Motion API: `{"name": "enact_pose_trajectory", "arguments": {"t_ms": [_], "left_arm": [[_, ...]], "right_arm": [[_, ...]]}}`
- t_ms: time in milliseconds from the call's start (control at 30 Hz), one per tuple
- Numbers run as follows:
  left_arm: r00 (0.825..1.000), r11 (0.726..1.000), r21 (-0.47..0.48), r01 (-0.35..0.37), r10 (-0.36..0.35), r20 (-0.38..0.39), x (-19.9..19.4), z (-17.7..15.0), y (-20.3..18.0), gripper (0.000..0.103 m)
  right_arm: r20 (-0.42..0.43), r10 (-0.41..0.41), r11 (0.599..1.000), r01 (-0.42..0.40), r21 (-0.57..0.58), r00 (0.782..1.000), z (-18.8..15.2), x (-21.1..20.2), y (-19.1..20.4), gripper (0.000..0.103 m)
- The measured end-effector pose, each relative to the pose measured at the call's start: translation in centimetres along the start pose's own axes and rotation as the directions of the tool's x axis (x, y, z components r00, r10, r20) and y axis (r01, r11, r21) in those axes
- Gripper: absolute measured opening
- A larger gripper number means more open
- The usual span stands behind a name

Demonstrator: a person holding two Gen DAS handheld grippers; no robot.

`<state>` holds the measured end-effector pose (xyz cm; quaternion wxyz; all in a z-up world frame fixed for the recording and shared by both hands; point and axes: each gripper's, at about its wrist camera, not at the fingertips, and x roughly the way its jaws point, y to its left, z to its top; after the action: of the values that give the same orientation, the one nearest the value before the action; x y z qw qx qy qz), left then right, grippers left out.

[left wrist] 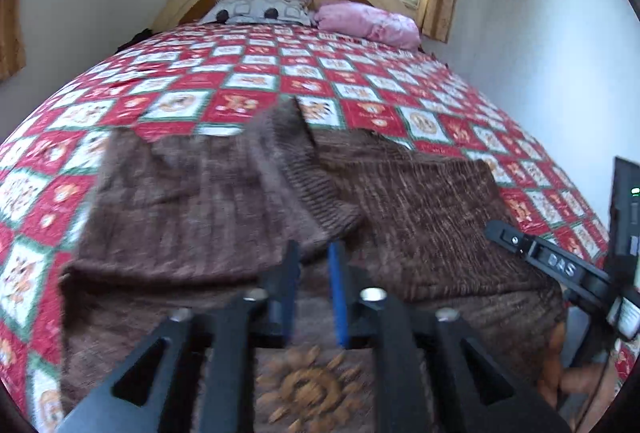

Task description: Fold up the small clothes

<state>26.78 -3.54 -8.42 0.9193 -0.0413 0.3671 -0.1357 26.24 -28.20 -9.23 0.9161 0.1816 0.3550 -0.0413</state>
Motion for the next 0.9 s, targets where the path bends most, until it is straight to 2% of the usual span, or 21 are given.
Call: {"name": "enact_pose_trajectory", "arguments": {"t_ms": [33,100,167,233,300,367,467,567,633,700,733,767,867,900], "left_arm": [[1.000,1.000,-0.021,-0.001,0.002,0.005,-0.2,-0.2,0.5,0.053],[1.000,0.996,-0.085,-0.004,0.006,0.025,-1.6,-0.4,2.8,0.067],[0.998,0.990,-0.138,-0.035,0.042,0.048,-2.3,-0.6,5.2,0.067],[0.996,0.984,-0.158,-0.083,0.088,0.024,-2.1,-0.9,7.1,0.067],[0.993,0.978,-0.172,-0.120,0.119,-0.018,-1.5,-1.4,8.4,0.067],[0.984,0.966,-0.189,-0.175,0.167,-0.057,-0.9,-1.9,9.4,0.067],[0.974,0.943,-0.252,-0.219,0.197,-0.107,-0.4,-2.6,11.2,0.067],[0.976,0.923,-0.317,-0.218,0.196,-0.099,-0.4,-2.7,12.5,0.067],[0.972,0.918,-0.321,-0.233,0.212,-0.099,-0.2,-2.8,12.8,0.067],[0.968,0.917,-0.310,-0.250,0.230,-0.100,0.0,-2.8,12.4,0.068],[0.966,0.917,-0.303,-0.258,0.238,-0.103,0.2,-2.8,12.3,0.068],[0.964,0.916,-0.302,-0.265,0.244,-0.106,0.3,-2.8,12.2,0.068],[0.969,0.907,-0.343,-0.246,0.229,-0.089,0.0,-2.9,12.9,0.068],[0.973,0.903,-0.360,-0.232,0.218,-0.080,-0.2,-3.0,13.4,0.068]], "right_arm": [[0.006,0.005,1.000,-0.005,0.005,1.000,0.0,-0.1,0.0,0.042],[0.023,0.011,1.000,-0.011,0.008,1.000,0.0,-0.6,0.0,0.042],[0.068,0.043,0.999,-0.042,-0.012,0.997,0.1,-1.7,0.6,0.042],[0.100,0.124,0.991,-0.118,-0.061,0.987,0.3,-2.8,2.3,0.042],[0.078,0.200,0.977,-0.192,-0.096,0.977,0.7,-2.9,4.4,0.042],[0.019,0.259,0.952,-0.252,-0.174,0.966,1.0,-2.1,7.5,0.042],[-0.068,0.257,0.932,-0.266,-0.245,0.964,1.7,1.0,11.2,0.042],[-0.149,0.234,0.932,-0.266,-0.248,0.961,2.9,5.1,13.1,0.042],[-0.178,0.259,0.931,-0.295,-0.216,0.949,4.2,7.0,13.7,0.042],[-0.208,0.306,0.917,-0.346,-0.198,0.929,4.8,8.2,14.5,0.051],[-0.220,0.298,0.916,-0.343,-0.210,0.929,4.9,8.8,15.2,0.060],[-0.218,0.279,0.918,-0.327,-0.226,0.935,4.9,9.4,15.8,0.060],[-0.221,0.227,0.927,-0.280,-0.251,0.949,4.7,11.3,16.6,0.060],[-0.243,0.223,0.927,-0.283,-0.245,0.944,4.3,12.0,16.7,0.048]]}}
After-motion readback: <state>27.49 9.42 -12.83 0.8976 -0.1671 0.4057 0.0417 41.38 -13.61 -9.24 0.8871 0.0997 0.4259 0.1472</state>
